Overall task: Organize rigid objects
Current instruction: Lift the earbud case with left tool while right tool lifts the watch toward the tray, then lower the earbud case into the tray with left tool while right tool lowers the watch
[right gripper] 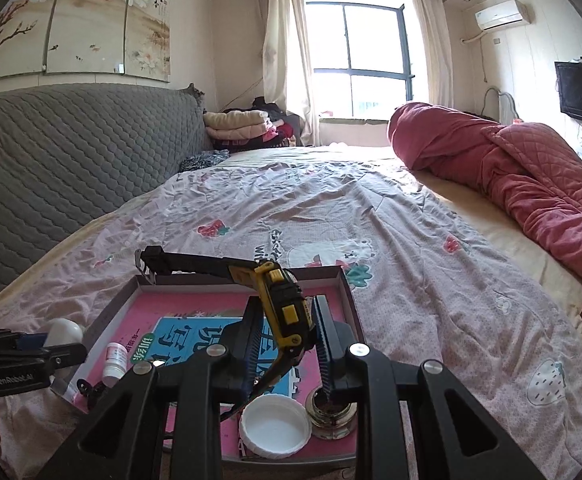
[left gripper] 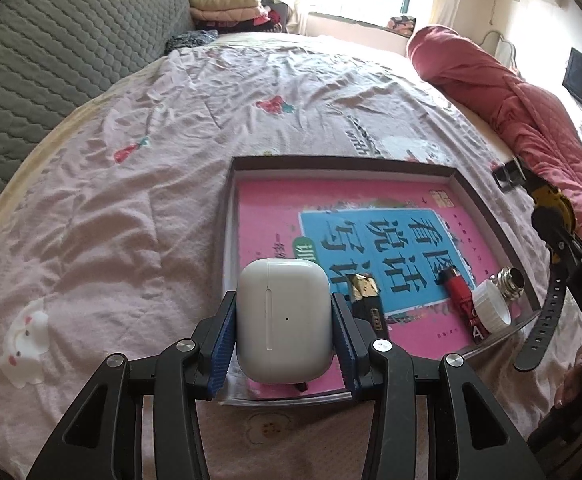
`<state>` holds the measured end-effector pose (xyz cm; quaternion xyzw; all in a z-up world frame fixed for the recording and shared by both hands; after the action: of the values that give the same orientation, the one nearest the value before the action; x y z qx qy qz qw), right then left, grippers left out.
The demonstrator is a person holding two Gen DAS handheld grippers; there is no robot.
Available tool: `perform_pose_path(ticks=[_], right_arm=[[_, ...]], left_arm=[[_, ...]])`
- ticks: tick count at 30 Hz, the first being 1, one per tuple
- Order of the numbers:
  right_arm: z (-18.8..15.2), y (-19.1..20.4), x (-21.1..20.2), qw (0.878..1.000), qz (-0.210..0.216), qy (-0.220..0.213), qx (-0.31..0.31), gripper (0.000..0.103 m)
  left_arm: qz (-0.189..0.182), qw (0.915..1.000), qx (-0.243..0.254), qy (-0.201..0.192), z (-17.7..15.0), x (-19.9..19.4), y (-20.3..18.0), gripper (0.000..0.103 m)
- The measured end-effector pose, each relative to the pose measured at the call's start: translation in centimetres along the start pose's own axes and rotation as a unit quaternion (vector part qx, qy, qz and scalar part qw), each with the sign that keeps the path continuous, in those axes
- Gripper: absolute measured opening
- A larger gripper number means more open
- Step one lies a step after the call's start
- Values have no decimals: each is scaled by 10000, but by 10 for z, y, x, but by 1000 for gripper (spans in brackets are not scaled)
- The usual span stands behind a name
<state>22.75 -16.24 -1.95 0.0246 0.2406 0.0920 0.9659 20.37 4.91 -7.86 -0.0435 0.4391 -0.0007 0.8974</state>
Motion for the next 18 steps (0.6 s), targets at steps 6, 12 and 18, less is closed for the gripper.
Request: perform_pose_path(ticks=[6, 12, 18], right_arm=[[-6, -1, 11, 9999, 12, 144, -12, 25], [-17, 15, 22, 9990, 205, 363, -136, 25], [-37, 42, 33, 9957, 305, 656, -579, 25]], left_arm=[[-70, 9998, 138, 91, -8, 10, -13, 46], [-64, 9997, 161, 168, -13, 19, -15, 46], [-71, 9997, 150, 188, -17, 22, -12, 46]])
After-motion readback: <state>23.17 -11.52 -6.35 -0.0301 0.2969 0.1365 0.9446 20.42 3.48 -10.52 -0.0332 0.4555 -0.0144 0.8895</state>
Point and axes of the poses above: each gripper's, at about its wrist camera, not at the fingertips, and x roughly the way its jaws point, y to its left, z to its top, the point moved 9 cm from there along x, roughly the way its jaws point, and after that the axes turned 2 degrees about x, right-handed, at the moved point
